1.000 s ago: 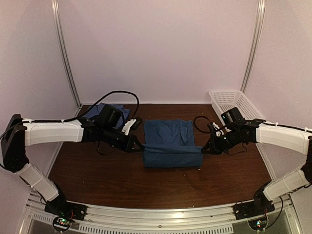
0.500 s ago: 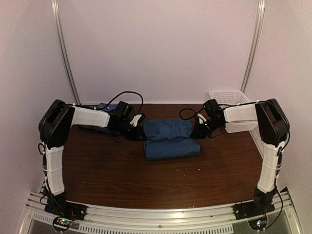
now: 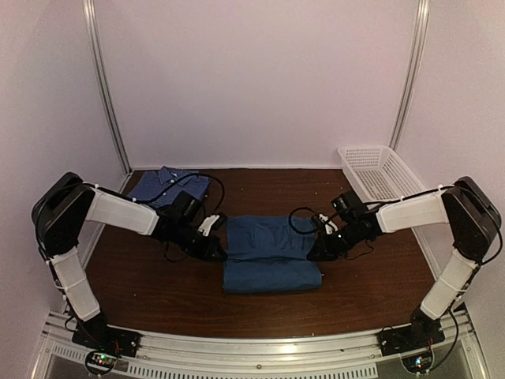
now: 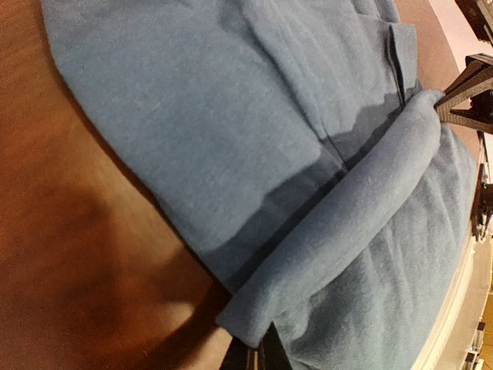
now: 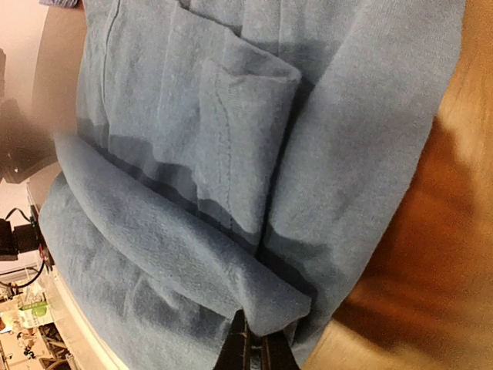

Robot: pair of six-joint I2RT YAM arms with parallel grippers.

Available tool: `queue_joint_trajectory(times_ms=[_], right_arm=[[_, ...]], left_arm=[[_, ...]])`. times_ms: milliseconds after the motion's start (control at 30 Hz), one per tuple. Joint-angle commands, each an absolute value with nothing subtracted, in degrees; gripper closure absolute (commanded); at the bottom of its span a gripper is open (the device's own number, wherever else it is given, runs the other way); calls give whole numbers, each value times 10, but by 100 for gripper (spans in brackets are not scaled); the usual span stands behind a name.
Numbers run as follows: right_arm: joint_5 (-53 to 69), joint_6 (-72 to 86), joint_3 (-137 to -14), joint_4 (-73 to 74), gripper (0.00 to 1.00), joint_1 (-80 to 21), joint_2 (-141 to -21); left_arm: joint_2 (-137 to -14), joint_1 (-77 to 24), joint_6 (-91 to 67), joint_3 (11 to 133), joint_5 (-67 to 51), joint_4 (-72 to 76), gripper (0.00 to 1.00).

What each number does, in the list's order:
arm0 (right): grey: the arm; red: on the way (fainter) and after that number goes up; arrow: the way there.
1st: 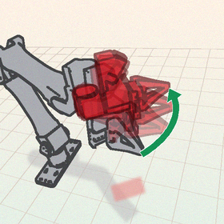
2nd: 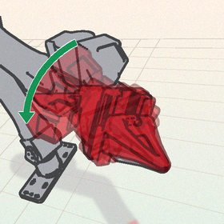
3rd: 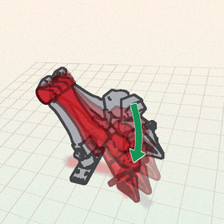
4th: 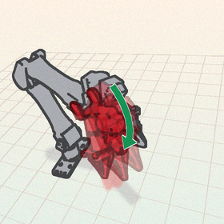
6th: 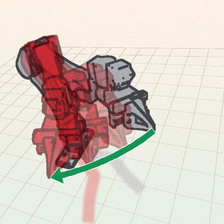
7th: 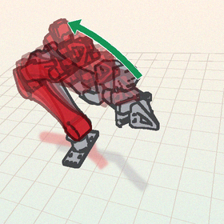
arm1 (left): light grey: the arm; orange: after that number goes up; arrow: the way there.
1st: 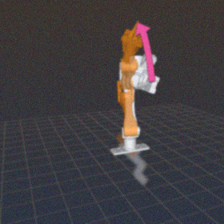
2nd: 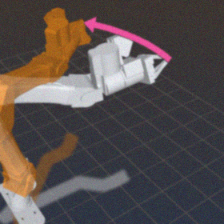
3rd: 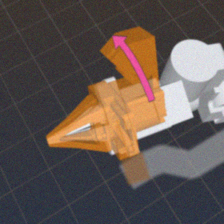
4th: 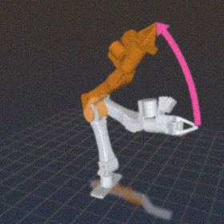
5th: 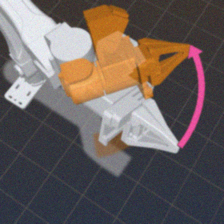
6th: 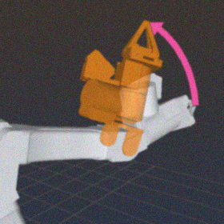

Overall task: Fold and stack the mixed laundry pile
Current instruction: Fold the 2/3-rectangle-folded T-shirt at the center of the board.

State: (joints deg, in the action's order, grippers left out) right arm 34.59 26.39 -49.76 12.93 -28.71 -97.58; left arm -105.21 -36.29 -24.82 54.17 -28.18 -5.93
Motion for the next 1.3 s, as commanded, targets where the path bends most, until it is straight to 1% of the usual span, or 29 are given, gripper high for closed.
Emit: queue_joint_trajectory(times_ms=[0,100,200,400,533,700,867,1000,1133,1267], right_arm=[[337,325,-435,119,100,-315,-892],[332,336,-428,140,100,-323,-845],[316,325,-450,184,100,-323,-815],[301,289,-527,242,100,-306,-828],[303,266,-575,259,100,-275,-852],[309,234,-634,268,100,-241,-913],[314,219,-658,232,100,-211,-1000],[322,223,-666,197,100,-205,-1053],[322,230,-665,182,100,-203,-1065],[321,229,-670,192,100,-202,-1046]], left_arm=[[-956,-367,-262,500,-278,-64,100],[-916,-368,-255,505,-273,-98,100],[-891,-368,-241,533,-260,-142,100],[-895,-364,-220,612,-239,-186,100],[-931,-343,-212,666,-240,-187,100],[-1009,-323,-195,742,-253,-188,100],[-1092,-308,-186,793,-264,-171,100],[-1147,-298,-186,813,-267,-151,100],[-1177,-296,-196,816,-273,-122,100],[-1193,-296,-202,823,-280,-113,100]])
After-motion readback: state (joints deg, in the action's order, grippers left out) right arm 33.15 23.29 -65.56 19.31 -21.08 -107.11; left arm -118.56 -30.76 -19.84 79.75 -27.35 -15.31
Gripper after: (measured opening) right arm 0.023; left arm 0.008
